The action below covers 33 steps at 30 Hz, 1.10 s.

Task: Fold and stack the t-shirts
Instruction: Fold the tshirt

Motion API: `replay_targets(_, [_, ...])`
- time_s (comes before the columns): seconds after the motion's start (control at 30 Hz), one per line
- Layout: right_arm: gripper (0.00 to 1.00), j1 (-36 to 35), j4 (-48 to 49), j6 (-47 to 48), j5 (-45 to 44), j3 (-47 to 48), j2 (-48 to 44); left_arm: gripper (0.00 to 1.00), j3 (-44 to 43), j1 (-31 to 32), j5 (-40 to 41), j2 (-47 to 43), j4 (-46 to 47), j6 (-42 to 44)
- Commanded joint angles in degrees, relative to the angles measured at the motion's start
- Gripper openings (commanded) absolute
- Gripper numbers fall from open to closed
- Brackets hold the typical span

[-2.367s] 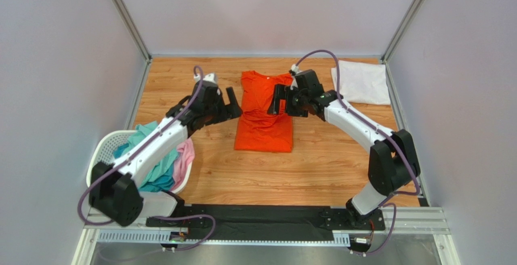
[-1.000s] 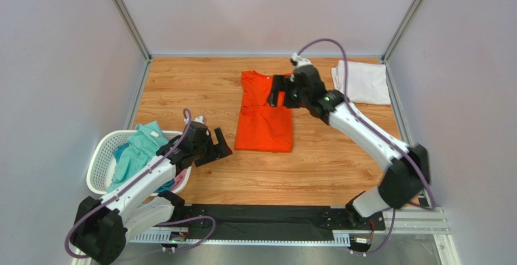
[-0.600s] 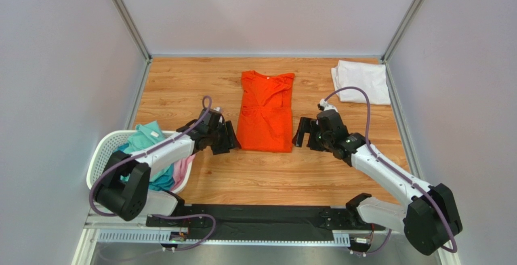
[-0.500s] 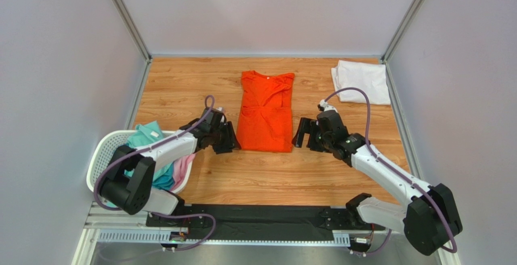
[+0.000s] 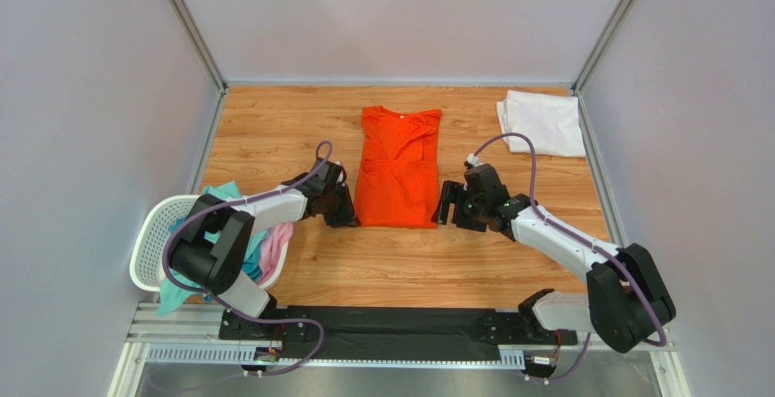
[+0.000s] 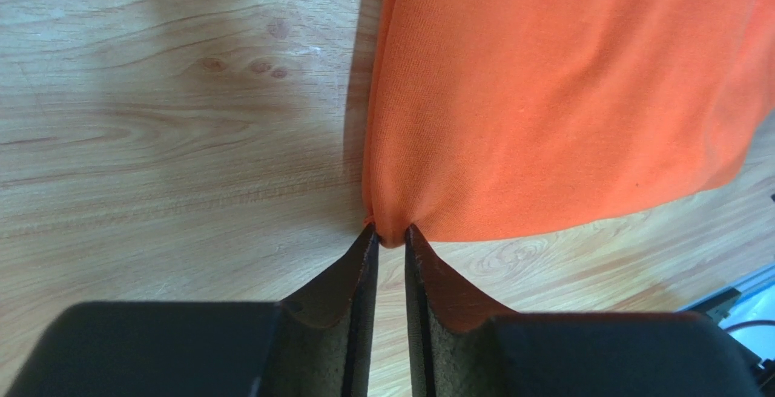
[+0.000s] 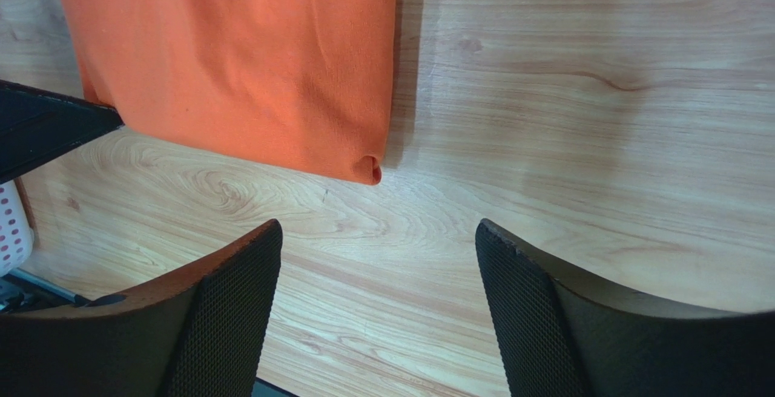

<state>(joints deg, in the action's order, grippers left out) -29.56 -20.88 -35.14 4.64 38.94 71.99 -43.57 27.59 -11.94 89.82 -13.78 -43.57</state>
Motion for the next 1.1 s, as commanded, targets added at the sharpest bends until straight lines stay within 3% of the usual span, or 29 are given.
replay_targets(0.0, [0.78,-0.1,5.3,-0.4,4.3,1.3,3.4,0.16,1.4,-0.3,-0.8,1.0,2.0,0.4])
replay_targets(0.1, [0.71,-0.2,6.6,-0.9,6.3,1.7,6.7,0.00,2.0,-0.3,-1.3,1.2,2.4,0.4])
replay_targets(0.23, [0.67,-0.4,9.0,-1.2,8.6,1.8,10.5,0.00,1.9,-0.3,-1.6,1.8,3.1,0.6])
replay_targets(0.5, [0.41,-0.5,10.5,0.7,8.6,3.7,17.0,0.00,2.6,-0.3,-1.6,1.3,2.5,0.5])
replay_targets(0.63, [0.01,-0.6,10.2,0.8,10.0,3.5,17.8,0.00,3.5,-0.3,-1.2,-1.4,1.4,-0.1])
replay_targets(0.73, [0.00,-2.7,8.7,0.8,10.3,2.2,14.3,0.00,6.2,-0.3,0.5,-5.3,0.3,-1.7])
replay_targets(0.9, [0.00,-10.1,0.3,-0.5,7.5,1.1,3.8,0.00,12.1,3.2,5.3,-21.1,-4.0,-4.3])
replay_targets(1.07, [0.00,-22.3,-8.2,-6.2,4.8,0.6,-6.7,0.00,16.6,6.6,10.7,-41.4,-18.4,-8.5])
